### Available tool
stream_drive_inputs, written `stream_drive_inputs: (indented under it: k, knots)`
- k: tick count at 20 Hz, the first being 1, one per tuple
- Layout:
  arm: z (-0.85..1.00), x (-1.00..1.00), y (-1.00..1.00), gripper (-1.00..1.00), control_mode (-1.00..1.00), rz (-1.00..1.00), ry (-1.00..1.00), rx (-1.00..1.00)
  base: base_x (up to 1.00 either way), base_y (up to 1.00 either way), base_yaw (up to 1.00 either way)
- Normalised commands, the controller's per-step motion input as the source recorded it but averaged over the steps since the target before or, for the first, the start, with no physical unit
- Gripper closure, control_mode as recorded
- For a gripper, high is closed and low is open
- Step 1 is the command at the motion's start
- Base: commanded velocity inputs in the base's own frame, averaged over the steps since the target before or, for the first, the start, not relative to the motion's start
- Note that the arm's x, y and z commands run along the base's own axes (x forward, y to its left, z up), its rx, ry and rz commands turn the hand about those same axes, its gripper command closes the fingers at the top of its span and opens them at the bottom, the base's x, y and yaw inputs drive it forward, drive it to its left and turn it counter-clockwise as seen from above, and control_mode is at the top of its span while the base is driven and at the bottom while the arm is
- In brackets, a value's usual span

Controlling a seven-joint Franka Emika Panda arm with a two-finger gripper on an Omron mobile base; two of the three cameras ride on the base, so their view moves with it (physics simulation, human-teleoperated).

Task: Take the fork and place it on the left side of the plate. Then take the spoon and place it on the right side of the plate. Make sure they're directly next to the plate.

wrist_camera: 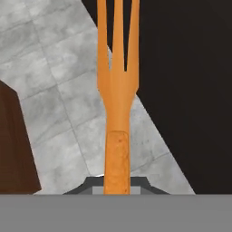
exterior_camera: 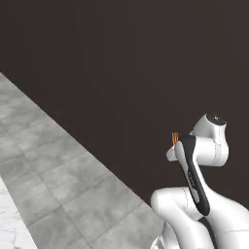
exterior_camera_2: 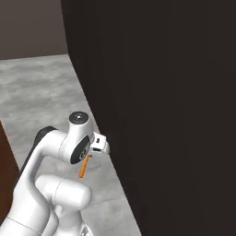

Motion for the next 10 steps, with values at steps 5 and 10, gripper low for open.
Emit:
stream_drive_inputs:
  k: [5, 10]
  knots:
    - [0.00, 0.00, 0.00, 1.00, 1.00, 0.00, 0.00, 0.00, 1.00, 0.00, 0.62]
    - [0.00, 0.00, 0.00, 1.00, 1.00, 0.00, 0.00, 0.00, 1.00, 0.00, 0.49]
